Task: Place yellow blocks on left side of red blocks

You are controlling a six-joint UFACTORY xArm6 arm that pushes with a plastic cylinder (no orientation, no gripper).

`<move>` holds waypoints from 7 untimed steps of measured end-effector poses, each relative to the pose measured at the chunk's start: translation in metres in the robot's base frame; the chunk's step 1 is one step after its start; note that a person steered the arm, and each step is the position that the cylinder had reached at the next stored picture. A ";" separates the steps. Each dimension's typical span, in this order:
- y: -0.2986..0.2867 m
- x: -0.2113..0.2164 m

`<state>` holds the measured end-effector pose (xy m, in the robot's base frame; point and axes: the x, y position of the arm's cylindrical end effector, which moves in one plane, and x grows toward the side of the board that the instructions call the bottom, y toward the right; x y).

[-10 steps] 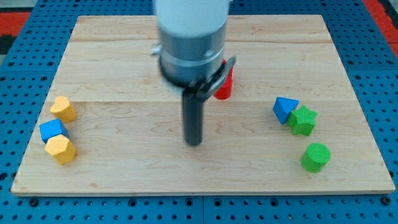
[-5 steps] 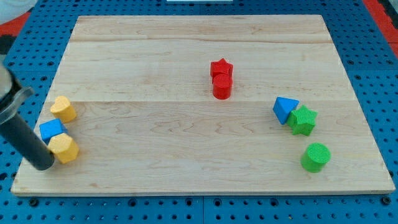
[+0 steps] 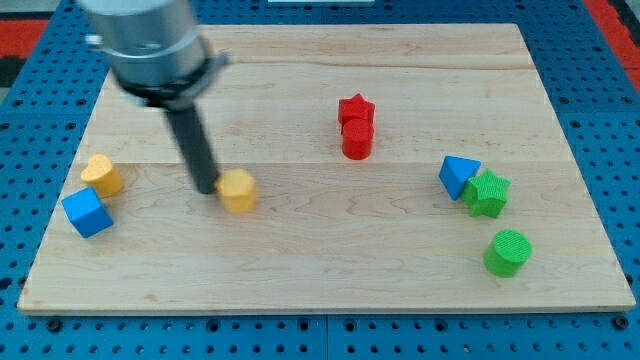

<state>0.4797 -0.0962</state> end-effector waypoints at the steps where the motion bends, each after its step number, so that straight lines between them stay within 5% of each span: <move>1: 0.005 0.024; 2: 0.034 0.047; 6: 0.093 -0.031; 7: -0.002 0.001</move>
<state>0.4810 -0.0977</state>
